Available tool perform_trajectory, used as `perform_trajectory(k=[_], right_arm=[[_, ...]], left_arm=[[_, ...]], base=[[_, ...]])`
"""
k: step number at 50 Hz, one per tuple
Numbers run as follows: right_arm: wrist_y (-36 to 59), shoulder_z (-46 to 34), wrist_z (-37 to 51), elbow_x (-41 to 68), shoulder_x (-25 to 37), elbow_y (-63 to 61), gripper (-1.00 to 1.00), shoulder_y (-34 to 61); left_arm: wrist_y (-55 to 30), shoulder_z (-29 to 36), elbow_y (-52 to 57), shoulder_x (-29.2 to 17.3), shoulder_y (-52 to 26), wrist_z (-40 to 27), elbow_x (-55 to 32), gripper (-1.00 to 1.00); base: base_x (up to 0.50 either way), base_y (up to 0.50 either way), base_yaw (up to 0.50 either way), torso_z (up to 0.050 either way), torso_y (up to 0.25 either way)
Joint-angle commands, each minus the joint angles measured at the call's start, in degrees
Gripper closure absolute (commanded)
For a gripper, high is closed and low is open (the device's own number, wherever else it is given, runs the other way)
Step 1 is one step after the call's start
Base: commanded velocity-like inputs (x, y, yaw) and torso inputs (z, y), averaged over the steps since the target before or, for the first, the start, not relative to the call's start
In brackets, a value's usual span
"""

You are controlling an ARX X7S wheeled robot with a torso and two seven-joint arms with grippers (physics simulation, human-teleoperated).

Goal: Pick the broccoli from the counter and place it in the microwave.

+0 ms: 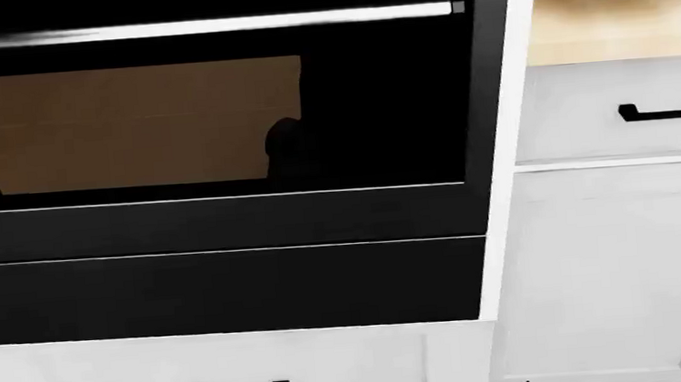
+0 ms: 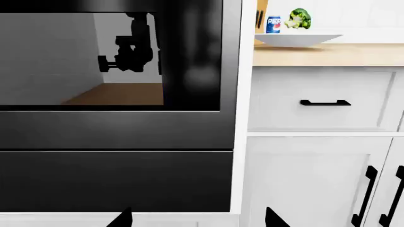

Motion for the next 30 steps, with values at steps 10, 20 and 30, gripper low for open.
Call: perform_trajectory(k=[10,20,30], right_arm=[[0.53,-3.06,3.49,1.63,2.22,0.1,-1.0,0.24],[1.15,-4.31,4.97,2.51,3.31,-0.57,-1.0,0.25],[0.62,-5.32,5.88,3.16,4.12,-0.14,-1.0,0.45]], left_arm=[[-2.61,2.78,0.89,-2.6,-0.58,-3.46,-1.01,-1.0],[-2.47,3.54,0.96,-3.45,-1.05,-4.79,-2.23,-1.0],[-4.75,4.59,1.17,-4.3,-1.56,-5.11,-3.37,-1.0]], base=[[0.0,0.0,0.0,0.0,0.0],[0.0,0.0,0.0,0.0,0.0],[0.0,0.0,0.0,0.045,0.03]])
